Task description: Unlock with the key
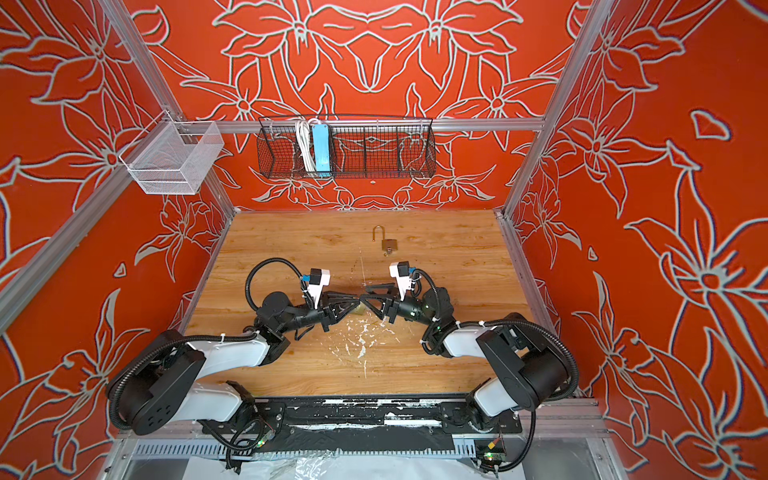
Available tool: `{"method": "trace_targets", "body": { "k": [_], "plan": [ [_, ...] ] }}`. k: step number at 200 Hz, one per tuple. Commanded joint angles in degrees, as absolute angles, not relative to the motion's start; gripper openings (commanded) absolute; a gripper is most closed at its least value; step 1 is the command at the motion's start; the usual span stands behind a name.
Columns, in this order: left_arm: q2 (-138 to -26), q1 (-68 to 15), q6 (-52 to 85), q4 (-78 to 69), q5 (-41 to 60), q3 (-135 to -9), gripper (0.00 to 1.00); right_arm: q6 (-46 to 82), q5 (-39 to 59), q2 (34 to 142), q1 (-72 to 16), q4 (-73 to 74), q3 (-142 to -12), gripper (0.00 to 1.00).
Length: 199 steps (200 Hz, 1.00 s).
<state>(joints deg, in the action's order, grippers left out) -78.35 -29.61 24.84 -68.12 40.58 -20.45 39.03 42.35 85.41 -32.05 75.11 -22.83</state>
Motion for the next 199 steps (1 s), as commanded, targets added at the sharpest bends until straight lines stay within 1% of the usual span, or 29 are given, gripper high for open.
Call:
{"method": "trace_targets", "body": {
  "k": [1, 20, 52, 73, 93, 115, 126, 142, 152, 167, 199],
  "plan": [
    [-76.4, -28.1, 23.8, -72.2, 42.8, -20.5, 0.0, 37.6, 47.7, 84.5, -31.6, 74.3, -25.5, 0.59],
    [-77.1, -27.0, 26.1, -74.9, 44.4, -20.4, 0.0, 36.8, 50.1, 85.2, -31.5, 72.9, -26.6, 0.6],
    [-77.7, -25.0, 28.0, -74.6, 47.5, -21.3, 0.0, 36.0, 55.8, 86.0, -31.3, 70.7, -29.1, 0.63],
    [-78.9, -24.7, 30.3, -76.2, 50.1, -22.3, 0.0, 34.4, 57.0, 86.8, -31.3, 68.1, -30.0, 0.64],
    [-79.3, -24.7, 30.5, -76.1, 50.4, -22.5, 0.0, 34.2, 58.0, 87.1, -31.4, 67.4, -30.8, 0.64],
    [-78.6, -24.7, 30.7, -76.1, 50.7, -22.5, 0.0, 31.2, 58.6, 86.9, -31.7, 61.4, -32.3, 0.62],
    [-78.1, -24.7, 30.5, -75.4, 50.6, -22.5, 0.0, 30.5, 58.5, 86.7, -31.7, 60.6, -32.4, 0.61],
    [-77.3, -24.7, 29.7, -74.3, 50.1, -22.3, 0.0, 30.1, 59.7, 86.7, -31.8, 59.2, -33.1, 0.53],
    [-76.9, -24.7, 29.5, -74.2, 50.0, -22.2, 0.0, 29.1, 60.0, 86.4, -31.9, 57.5, -33.5, 0.5],
    [-76.5, -24.7, 29.3, -73.8, 49.8, -22.1, 0.0, 27.7, 60.5, 86.2, -32.0, 55.1, -34.0, 0.49],
    [-74.7, -24.7, 27.4, -72.0, 48.1, -21.2, 0.0, 26.3, 61.0, 85.7, -32.2, 52.7, -34.5, 0.48]
  ]
}}
